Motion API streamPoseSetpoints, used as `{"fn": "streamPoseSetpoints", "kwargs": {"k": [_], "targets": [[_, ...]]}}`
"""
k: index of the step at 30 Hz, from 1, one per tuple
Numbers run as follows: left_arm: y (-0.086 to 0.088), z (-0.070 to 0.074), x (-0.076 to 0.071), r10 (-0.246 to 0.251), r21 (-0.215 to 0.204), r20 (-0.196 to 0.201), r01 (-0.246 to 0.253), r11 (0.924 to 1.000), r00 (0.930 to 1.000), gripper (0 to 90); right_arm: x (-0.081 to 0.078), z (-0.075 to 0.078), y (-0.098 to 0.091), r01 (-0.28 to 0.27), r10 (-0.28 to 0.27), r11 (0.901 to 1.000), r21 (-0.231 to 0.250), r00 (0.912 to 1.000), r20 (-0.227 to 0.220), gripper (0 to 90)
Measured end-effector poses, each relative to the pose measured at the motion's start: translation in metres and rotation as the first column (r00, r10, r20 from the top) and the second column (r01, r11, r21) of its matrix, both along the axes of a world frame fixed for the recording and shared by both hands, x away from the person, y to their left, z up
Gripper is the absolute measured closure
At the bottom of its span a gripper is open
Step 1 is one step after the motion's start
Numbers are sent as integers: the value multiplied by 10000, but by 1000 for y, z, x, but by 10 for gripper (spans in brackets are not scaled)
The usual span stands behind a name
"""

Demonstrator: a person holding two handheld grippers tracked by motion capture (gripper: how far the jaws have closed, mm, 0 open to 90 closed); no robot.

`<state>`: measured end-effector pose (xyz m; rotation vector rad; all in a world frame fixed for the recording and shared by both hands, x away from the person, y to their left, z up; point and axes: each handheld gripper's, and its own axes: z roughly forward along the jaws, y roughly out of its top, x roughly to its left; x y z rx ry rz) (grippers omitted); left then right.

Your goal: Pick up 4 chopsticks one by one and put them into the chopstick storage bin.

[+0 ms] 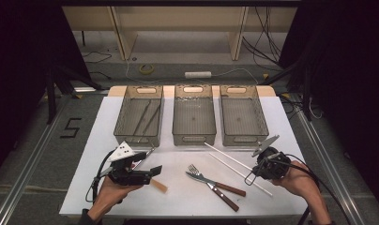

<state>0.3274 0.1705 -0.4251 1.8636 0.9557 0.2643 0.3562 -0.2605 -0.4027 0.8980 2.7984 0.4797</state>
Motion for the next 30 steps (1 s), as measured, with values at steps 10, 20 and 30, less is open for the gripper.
{"fn": "streamPoseSetpoints", "kwargs": {"k": [10, 20, 30], "targets": [[-17, 7, 0, -738, 314, 152, 733, 9968, 9972, 181, -4, 11, 27, -853, 851, 9963, 54, 9961, 223, 852], [-34, 13, 5, -1388, 546, 132, 1379, 9889, 9902, 187, -7, 21, 55, -1561, 1556, 9877, 100, 9870, 390, 852], [-57, 15, 9, -2209, 1337, 200, 2163, 9671, 9751, 196, -10, 18, 82, -2408, 2411, 9705, -154, 9701, 283, 851]]}}
